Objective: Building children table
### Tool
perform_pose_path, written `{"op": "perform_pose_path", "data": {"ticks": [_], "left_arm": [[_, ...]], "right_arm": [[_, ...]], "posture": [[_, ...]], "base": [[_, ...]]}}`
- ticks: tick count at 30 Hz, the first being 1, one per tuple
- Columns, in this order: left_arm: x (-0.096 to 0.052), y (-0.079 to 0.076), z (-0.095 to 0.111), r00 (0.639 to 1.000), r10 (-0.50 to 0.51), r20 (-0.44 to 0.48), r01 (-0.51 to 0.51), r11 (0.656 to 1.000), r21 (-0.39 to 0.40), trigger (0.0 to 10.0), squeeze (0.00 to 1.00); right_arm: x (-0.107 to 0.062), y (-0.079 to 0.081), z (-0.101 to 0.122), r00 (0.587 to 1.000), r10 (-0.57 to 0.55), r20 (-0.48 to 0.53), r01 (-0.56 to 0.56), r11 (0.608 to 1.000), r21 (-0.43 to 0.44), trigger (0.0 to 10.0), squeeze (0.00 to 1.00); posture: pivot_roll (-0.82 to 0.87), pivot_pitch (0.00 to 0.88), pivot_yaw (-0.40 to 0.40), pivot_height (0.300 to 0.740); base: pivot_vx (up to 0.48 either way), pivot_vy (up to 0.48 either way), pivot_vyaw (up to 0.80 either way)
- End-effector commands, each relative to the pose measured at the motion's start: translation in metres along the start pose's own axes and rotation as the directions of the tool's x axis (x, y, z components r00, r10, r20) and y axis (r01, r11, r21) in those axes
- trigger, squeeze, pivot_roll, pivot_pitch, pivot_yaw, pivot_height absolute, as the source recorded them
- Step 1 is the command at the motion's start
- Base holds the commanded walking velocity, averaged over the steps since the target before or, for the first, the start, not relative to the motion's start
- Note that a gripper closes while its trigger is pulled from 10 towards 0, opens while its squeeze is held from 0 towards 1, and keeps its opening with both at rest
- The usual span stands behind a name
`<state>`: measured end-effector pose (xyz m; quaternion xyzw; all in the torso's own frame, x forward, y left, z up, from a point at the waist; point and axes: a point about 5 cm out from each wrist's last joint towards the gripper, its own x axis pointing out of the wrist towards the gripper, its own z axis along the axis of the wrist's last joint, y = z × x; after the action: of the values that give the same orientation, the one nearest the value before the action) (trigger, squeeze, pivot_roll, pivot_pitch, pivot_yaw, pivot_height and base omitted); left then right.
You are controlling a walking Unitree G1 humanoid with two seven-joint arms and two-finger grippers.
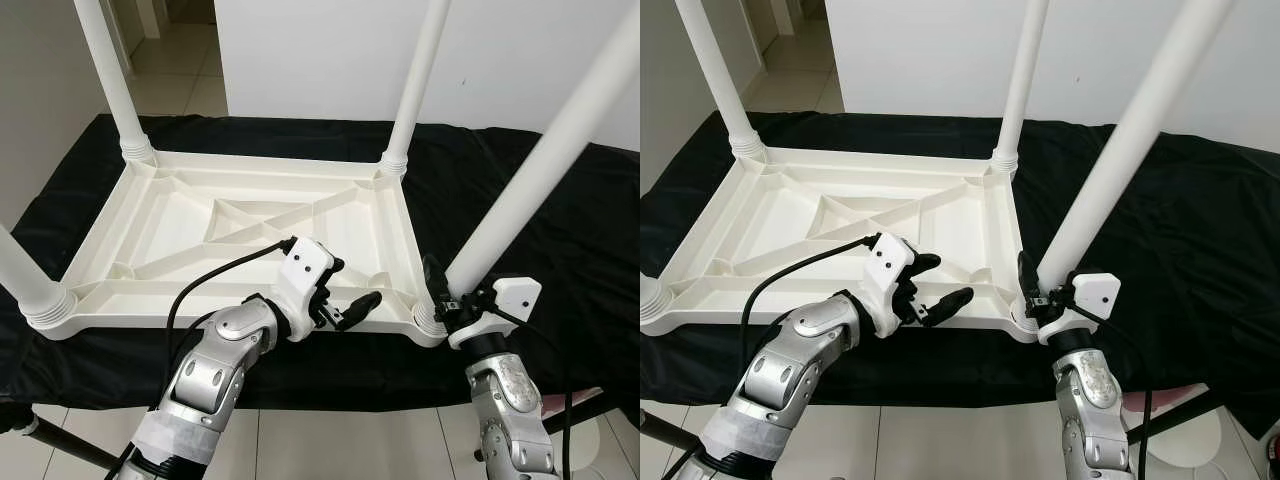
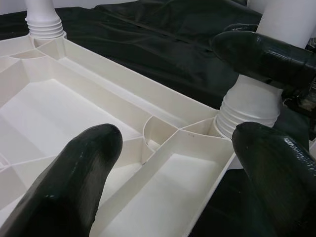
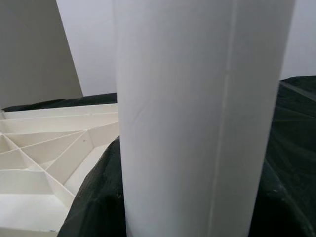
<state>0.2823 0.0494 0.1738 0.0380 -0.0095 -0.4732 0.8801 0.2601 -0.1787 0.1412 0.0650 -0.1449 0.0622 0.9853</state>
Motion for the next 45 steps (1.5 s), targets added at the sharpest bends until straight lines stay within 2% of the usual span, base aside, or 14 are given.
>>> {"op": "perform_pose_path", "data": {"ticks": [1, 3, 4, 5, 7, 9, 15, 20, 24, 29, 39, 45], "left_arm": [[0.001, -0.001, 0.002, 1.0, 0.008, 0.004, -0.008, 1.0, 0.009, 10.0, 0.0], [0.001, -0.001, 0.002, 1.0, 0.008, 0.004, -0.008, 1.0, 0.01, 10.0, 0.0], [0.001, -0.001, 0.003, 1.0, 0.008, 0.005, -0.008, 1.0, 0.013, 10.0, 0.0], [0.001, -0.001, 0.003, 1.0, 0.008, 0.005, -0.008, 1.0, 0.013, 10.0, 0.0], [0.001, 0.0, 0.004, 1.0, 0.006, 0.007, -0.006, 1.0, 0.013, 10.0, 0.0], [0.001, 0.0, 0.004, 1.0, 0.006, 0.007, -0.006, 1.0, 0.013, 10.0, 0.0], [0.001, 0.0, 0.005, 1.0, 0.001, 0.008, -0.001, 1.0, 0.016, 10.0, 0.0], [0.001, 0.0, 0.005, 1.0, 0.001, 0.008, -0.001, 1.0, 0.018, 10.0, 0.0], [0.001, 0.0, 0.005, 1.0, 0.0, 0.007, 0.0, 1.0, 0.019, 10.0, 0.0], [0.001, 0.0, 0.006, 1.0, -0.003, 0.009, 0.003, 1.0, 0.022, 10.0, 0.0], [0.001, 0.0, 0.007, 1.0, -0.003, 0.01, 0.003, 1.0, 0.024, 10.0, 0.0], [0.0, 0.0, 0.007, 1.0, 0.0, 0.01, 0.0, 1.0, 0.022, 10.0, 0.0]], "right_arm": [[-0.016, -0.003, -0.029, 0.988, -0.048, -0.145, 0.052, 0.998, 0.022, 10.0, 0.0], [-0.019, -0.002, -0.028, 0.99, -0.058, -0.13, 0.058, 0.998, 0.003, 10.0, 0.0], [-0.023, 0.0, -0.027, 0.993, -0.056, -0.106, 0.052, 0.998, -0.045, 10.0, 0.0], [-0.023, 0.0, -0.027, 0.993, -0.056, -0.106, 0.052, 0.998, -0.045, 10.0, 0.0], [-0.029, 0.003, -0.028, 0.996, -0.035, -0.086, 0.026, 0.994, -0.108, 10.0, 0.0], [-0.03, 0.003, -0.028, 0.996, -0.034, -0.084, 0.025, 0.993, -0.113, 10.0, 0.0], [-0.039, 0.01, -0.04, 0.988, 0.045, -0.149, -0.07, 0.983, -0.169, 10.0, 0.0], [-0.042, 0.01, -0.044, 0.986, 0.053, -0.161, -0.081, 0.982, -0.169, 10.0, 0.0], [-0.044, 0.009, -0.05, 0.981, 0.047, -0.188, -0.074, 0.988, -0.138, 10.0, 0.0], [-0.035, 0.006, -0.051, 0.979, 0.018, -0.205, -0.035, 0.996, -0.078, 10.0, 0.0], [-0.029, 0.002, -0.053, 0.97, 0.013, -0.241, -0.029, 0.998, -0.061, 10.0, 0.0], [-0.023, -0.003, -0.054, 0.958, -0.009, -0.287, -0.023, 0.994, -0.108, 10.0, 0.0]], "posture": [[0.03, 0.111, -0.005, 0.74], [0.03, 0.111, -0.005, 0.74], [0.03, 0.108, -0.002, 0.74], [0.03, 0.108, -0.002, 0.74], [0.03, 0.108, 0.001, 0.74], [0.03, 0.108, 0.001, 0.74], [0.02, 0.11, 0.003, 0.74], [0.03, 0.107, 0.004, 0.74], [0.03, 0.104, 0.006, 0.74], [0.03, 0.101, 0.006, 0.74], [0.03, 0.101, 0.006, 0.74], [0.03, 0.107, 0.007, 0.74]], "base": [[0.0, 0.0, 0.0], [0.0, 0.0, 0.0], [0.0, 0.0, 0.0], [0.0, 0.0, 0.0], [0.0, 0.0, 0.0], [0.0, 0.0, 0.0], [0.0, 0.0, 0.0], [0.0, 0.0, 0.0], [0.0, 0.0, 0.0], [0.0, 0.0, 0.0], [0.0, 0.0, 0.0], [0.0, 0.0, 0.0]]}}
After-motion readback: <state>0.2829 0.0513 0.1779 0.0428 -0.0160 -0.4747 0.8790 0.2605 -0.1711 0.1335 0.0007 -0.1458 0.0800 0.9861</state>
